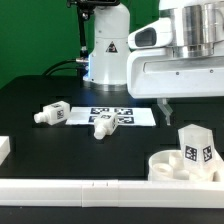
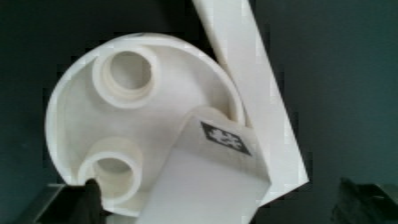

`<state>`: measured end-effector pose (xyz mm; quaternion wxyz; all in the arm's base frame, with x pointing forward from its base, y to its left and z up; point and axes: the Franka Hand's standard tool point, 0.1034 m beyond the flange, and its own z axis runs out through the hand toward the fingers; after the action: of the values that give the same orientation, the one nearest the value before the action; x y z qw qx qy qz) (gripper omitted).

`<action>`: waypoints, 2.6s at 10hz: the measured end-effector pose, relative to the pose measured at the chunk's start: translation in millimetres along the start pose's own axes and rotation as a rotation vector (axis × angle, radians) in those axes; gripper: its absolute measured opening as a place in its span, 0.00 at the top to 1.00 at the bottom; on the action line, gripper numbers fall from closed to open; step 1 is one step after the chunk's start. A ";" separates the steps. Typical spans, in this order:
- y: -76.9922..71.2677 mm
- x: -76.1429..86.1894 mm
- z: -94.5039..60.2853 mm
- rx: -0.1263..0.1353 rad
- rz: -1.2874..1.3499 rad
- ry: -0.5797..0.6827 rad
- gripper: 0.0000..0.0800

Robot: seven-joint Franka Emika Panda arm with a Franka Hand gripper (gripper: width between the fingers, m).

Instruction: Assemble stool

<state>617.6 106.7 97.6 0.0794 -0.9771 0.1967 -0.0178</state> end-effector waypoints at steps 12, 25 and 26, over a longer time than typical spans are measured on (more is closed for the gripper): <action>-1.8 15.1 24.9 -0.144 -0.931 -0.030 0.21; -7.8 12.4 25.7 -0.063 0.544 0.034 0.58; -9.2 12.1 24.9 -0.057 0.731 0.045 0.58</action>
Offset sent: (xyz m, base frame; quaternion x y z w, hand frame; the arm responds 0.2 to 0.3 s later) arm 0.0232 0.0270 -0.0024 -0.0654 0.0155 -0.5659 0.8217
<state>633.9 114.1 74.5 0.0491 -0.8433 0.5351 -0.0042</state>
